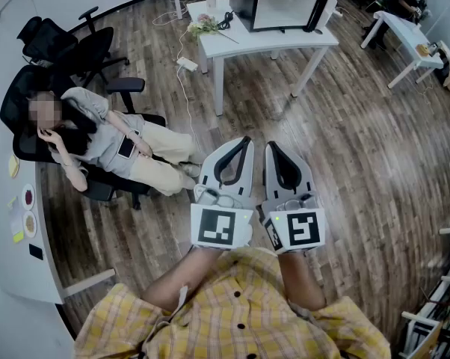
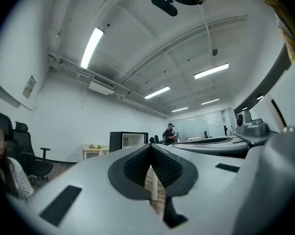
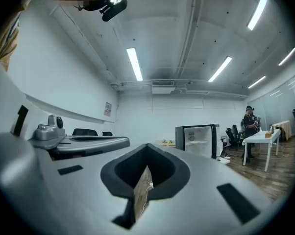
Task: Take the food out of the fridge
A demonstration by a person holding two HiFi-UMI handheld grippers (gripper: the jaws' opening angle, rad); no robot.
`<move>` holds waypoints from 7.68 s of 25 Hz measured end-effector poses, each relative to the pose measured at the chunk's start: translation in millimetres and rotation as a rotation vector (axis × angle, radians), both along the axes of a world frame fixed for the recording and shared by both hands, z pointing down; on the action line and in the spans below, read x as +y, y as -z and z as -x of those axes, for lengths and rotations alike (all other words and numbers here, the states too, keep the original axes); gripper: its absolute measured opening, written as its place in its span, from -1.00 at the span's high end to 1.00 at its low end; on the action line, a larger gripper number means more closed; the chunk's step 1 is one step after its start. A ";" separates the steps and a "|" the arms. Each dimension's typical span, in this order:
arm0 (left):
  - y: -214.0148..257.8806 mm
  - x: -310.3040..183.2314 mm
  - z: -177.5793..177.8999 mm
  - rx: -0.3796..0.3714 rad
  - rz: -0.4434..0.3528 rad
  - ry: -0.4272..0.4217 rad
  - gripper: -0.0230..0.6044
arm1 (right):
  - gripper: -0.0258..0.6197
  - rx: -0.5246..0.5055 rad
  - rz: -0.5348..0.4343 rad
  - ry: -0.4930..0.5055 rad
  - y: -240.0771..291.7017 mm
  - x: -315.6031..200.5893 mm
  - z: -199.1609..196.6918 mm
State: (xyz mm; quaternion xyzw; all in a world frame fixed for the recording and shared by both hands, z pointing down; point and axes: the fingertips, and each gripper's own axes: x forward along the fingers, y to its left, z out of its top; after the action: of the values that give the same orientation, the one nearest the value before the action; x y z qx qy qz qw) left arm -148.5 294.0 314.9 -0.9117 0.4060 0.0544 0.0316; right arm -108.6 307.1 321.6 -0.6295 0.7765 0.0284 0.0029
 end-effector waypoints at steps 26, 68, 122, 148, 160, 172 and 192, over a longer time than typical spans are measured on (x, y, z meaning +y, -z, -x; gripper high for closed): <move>-41.4 11.3 -63.3 -0.050 0.075 0.092 0.90 | 0.90 -0.073 0.060 0.045 -33.5 7.9 -81.2; -23.2 -330.1 -131.7 -0.011 0.065 -0.033 0.90 | 0.90 -0.003 0.080 -0.103 -21.2 -324.8 -140.5; -42.3 -624.0 -299.4 -0.090 0.089 0.112 0.90 | 0.90 -0.029 0.149 0.037 -42.6 -636.4 -307.6; -34.1 -640.3 -302.0 -0.125 0.034 0.112 0.90 | 0.73 -1.022 0.329 -0.022 -118.7 -736.7 -386.9; -45.0 -651.2 -297.6 -0.158 0.060 0.127 0.90 | 0.77 -1.503 0.358 -0.087 -153.8 -779.5 -424.9; -52.4 -651.8 -296.8 -0.166 0.083 0.115 0.90 | 0.82 -1.670 0.353 -0.105 -161.2 -800.3 -433.3; -55.1 -636.2 -294.3 -0.128 0.113 0.095 0.90 | 0.86 -1.659 0.325 -0.088 -130.5 -757.4 -419.6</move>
State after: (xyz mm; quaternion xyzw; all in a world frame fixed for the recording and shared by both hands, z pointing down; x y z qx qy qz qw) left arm 145.8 -342.2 370.0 -0.8933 0.4485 -0.0285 0.0088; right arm 311.0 -450.4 452.1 -0.4687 0.4918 -0.5548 0.4802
